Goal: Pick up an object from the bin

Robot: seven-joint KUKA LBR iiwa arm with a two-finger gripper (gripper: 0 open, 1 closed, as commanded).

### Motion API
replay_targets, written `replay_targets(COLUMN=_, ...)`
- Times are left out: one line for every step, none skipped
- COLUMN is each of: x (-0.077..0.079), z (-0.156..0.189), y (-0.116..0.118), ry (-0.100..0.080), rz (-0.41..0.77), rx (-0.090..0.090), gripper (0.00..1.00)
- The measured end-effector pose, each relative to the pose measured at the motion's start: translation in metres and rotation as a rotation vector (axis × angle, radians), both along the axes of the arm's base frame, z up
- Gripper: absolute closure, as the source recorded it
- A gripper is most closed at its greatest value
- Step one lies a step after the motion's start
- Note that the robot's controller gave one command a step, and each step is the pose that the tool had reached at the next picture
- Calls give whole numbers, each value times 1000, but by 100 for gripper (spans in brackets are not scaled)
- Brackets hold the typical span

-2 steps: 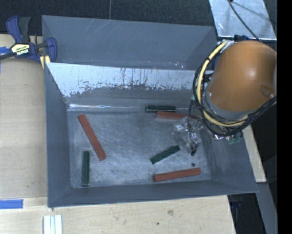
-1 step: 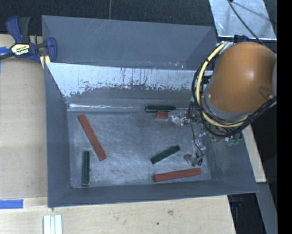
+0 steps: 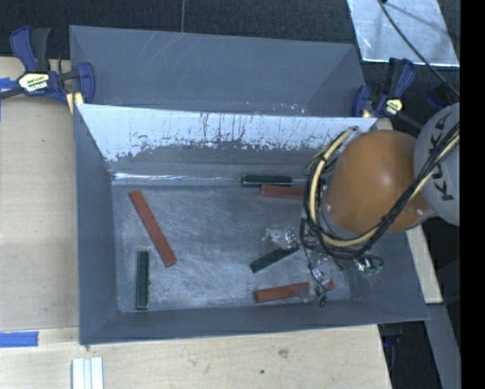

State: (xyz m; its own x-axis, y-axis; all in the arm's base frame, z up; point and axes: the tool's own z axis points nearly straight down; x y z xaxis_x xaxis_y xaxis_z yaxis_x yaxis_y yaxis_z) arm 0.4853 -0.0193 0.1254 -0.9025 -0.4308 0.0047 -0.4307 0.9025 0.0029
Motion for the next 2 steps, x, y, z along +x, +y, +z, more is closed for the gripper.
replay_targets(x=38, z=-57, y=23, ry=-8, rz=54, rx=0, gripper=0)
replay_targets(x=39, z=-54, y=22, ry=-13, rz=52, rx=1, gripper=100)
